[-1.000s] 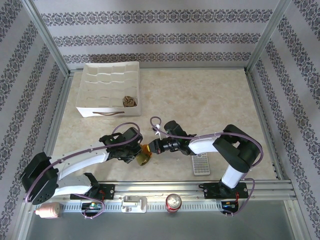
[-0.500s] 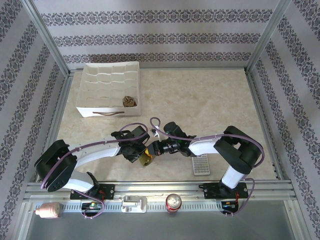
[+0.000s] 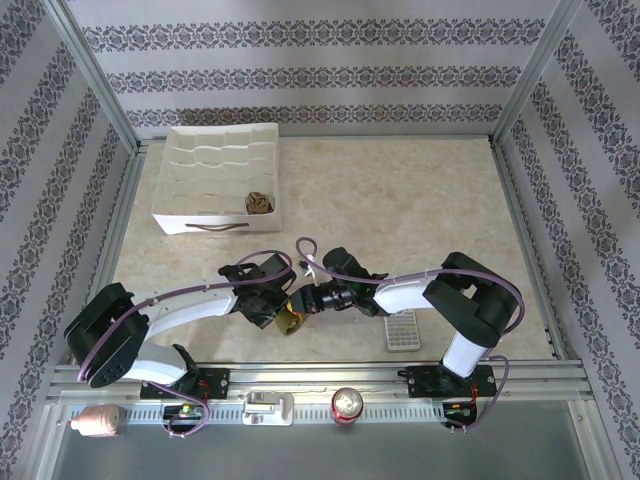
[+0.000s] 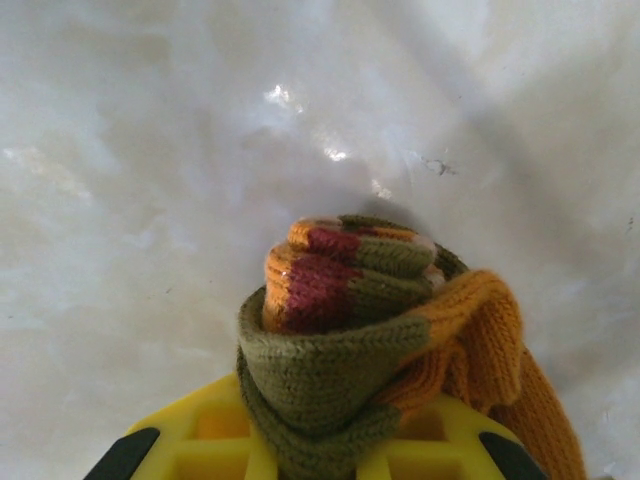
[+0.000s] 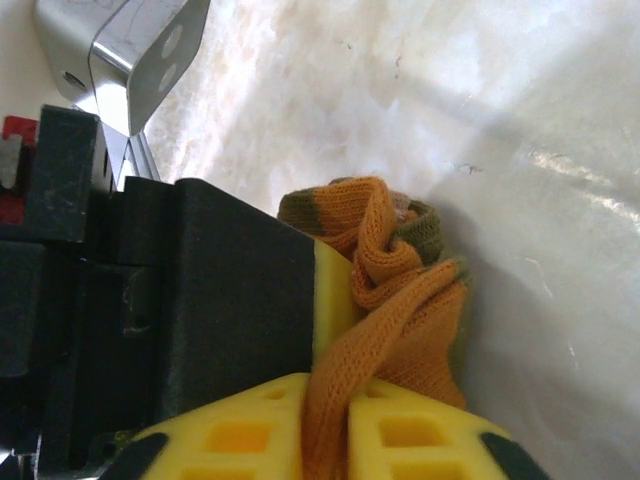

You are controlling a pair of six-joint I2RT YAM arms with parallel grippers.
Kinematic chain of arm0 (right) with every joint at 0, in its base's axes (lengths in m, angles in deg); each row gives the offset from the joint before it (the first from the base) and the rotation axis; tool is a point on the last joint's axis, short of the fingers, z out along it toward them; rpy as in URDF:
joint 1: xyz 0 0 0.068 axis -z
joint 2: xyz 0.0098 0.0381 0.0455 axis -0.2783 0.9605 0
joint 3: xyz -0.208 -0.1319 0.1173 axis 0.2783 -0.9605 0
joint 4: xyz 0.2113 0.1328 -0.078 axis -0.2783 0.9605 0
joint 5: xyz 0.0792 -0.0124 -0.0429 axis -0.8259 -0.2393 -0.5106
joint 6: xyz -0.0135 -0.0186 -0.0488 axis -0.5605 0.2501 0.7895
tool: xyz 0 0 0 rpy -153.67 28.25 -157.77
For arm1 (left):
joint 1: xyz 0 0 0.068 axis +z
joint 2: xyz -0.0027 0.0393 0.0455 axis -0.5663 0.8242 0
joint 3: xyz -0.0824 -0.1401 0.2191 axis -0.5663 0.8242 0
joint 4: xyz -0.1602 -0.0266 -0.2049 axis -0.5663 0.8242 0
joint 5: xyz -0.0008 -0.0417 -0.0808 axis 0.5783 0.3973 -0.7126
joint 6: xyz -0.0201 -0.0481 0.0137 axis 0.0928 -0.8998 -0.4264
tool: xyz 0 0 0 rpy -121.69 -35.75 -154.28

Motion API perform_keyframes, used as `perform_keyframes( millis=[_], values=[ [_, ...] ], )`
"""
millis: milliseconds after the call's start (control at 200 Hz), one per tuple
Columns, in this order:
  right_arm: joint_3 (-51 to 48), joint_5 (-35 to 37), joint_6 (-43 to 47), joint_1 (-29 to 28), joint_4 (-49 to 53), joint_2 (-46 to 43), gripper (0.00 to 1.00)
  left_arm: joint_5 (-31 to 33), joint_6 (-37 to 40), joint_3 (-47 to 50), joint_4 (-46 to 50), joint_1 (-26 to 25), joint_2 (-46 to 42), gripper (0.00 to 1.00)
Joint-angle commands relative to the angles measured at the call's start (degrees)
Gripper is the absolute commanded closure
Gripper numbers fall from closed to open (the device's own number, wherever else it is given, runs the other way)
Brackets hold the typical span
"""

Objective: Roll the socks

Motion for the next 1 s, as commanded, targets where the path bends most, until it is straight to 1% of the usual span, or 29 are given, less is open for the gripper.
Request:
perform_keyframes(
  millis=[0, 255, 350, 415, 440, 470, 535, 560, 659, 699, 724, 789, 854, 969, 994],
  values=[
    [-0.7, -12.7, -0.1, -4.7, -3.4, 0.6, 0.75, -1.4, -2.6, 3.1, -2.9, 0.6, 3.3, 1.00],
    [-0.1, -12.8, 0.8, -6.2, -2.6, 0.3, 0.63, -1.6, -2.3, 2.2, -4.4, 0.7, 4.6, 1.00],
    [0.3, -13.0, 1.2, -7.0, -1.8, -0.2, 0.62, -1.5, -2.5, 2.4, -4.6, 0.8, 4.7, 1.00],
    [0.2, -12.8, 1.4, -7.0, -1.1, -0.7, 0.63, -1.8, -2.7, 2.6, -5.0, 0.9, 4.8, 1.00],
    [0.1, -12.5, 1.7, -7.0, -0.7, -0.8, 0.65, -2.0, -2.7, 2.7, -5.2, 1.0, 4.8, 1.00],
    [0.0, -11.9, 2.4, -7.0, 0.5, -0.9, 0.68, -2.1, -2.7, 2.5, -4.9, 1.1, 4.8, 1.00],
    [0.1, -10.2, 4.0, -6.8, 3.4, -0.7, 0.82, -2.1, -2.4, 1.8, -3.3, 1.3, 4.4, 1.00],
    [0.1, -10.1, 4.4, -6.6, 3.8, -0.2, 0.86, -2.1, -2.2, 1.4, -2.6, 1.3, 4.3, 1.00],
    [0.0, -8.5, 5.0, -6.0, 4.3, 0.9, 0.93, -2.5, -1.9, 0.8, -1.5, 1.5, 3.6, 1.00],
    [0.2, -8.0, 5.4, -5.9, 4.8, 1.2, 0.94, -2.7, -2.2, 0.7, -1.2, 1.5, 3.4, 1.00],
    [0.4, -7.8, 5.7, -5.8, 5.2, 1.4, 0.91, -2.9, -2.0, 0.6, -1.2, 1.6, 3.4, 1.00],
    [0.1, -6.4, 6.5, -5.8, 5.7, 1.0, 0.81, -3.2, -1.6, -0.2, 1.0, 1.8, 4.1, 1.00],
    [-1.6, -2.0, 8.1, -5.8, 5.8, -1.5, 0.72, -3.8, -0.8, -2.2, 4.9, 1.9, 5.9, 1.00],
    [-7.6, 10.5, 13.4, -6.0, 5.5, -11.9, 0.60, -4.1, 0.5, -6.3, 12.2, 1.9, 9.8, 1.00],
    [-9.0, 14.9, 15.3, -6.4, 6.4, -14.5, 0.58, -4.2, 0.8, -6.9, 13.1, 1.9, 10.5, 1.00]
  ],
)
